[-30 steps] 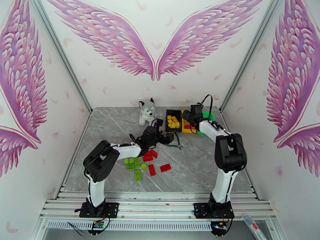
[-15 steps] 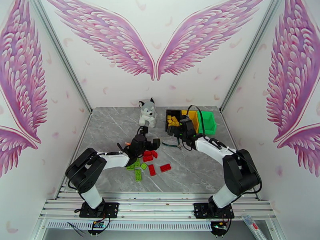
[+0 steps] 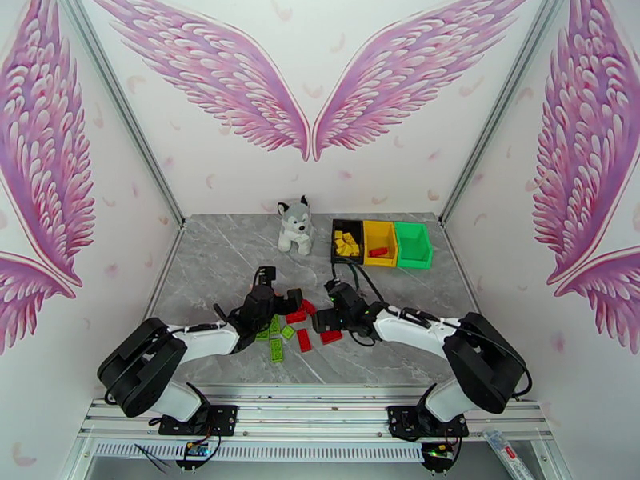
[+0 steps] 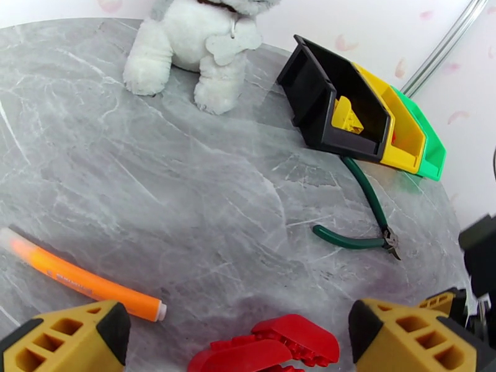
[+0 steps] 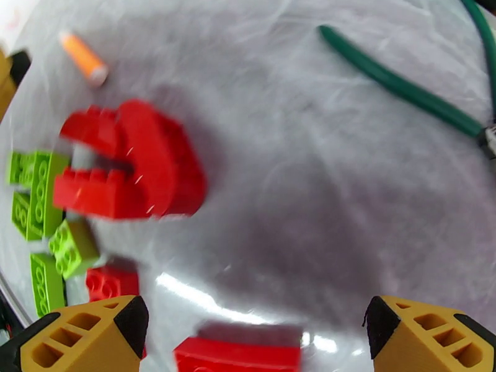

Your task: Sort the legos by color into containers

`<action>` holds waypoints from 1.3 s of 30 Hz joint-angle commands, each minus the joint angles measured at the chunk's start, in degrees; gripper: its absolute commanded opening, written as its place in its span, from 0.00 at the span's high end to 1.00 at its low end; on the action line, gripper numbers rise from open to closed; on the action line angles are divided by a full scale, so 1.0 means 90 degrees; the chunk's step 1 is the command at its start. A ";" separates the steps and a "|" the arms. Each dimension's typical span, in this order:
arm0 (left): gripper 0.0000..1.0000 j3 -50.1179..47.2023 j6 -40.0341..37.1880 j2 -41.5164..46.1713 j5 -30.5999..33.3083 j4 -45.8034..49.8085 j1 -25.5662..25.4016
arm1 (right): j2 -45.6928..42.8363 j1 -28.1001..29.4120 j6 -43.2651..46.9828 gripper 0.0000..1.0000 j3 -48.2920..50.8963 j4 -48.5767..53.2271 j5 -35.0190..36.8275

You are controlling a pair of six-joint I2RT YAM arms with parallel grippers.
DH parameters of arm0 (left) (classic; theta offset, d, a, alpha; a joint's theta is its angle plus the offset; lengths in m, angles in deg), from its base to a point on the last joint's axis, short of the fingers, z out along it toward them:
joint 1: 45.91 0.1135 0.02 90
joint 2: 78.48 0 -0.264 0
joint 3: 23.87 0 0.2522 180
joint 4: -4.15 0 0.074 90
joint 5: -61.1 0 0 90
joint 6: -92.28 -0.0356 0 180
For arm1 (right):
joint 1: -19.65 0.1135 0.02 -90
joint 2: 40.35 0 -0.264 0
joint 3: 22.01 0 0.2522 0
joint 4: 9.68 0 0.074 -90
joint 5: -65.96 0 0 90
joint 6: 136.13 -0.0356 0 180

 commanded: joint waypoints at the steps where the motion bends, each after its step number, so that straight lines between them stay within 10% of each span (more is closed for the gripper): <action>1: 0.01 -0.0185 0.0116 0.0175 0.0078 -0.0125 0.0009 | -0.0063 0.0193 -0.0018 0.00 0.0087 0.0386 0.0386; 27: 0.01 0.0171 0.0097 -0.0274 -0.0098 -0.0288 -0.0346 | 0.0294 0.0943 -0.0450 0.32 -0.0157 0.0950 0.1746; 39: 0.01 0.0941 0.0147 -0.1250 -0.1211 -0.1166 -0.0503 | -0.0088 -0.0379 -0.0522 0.40 -0.0243 0.0137 0.1688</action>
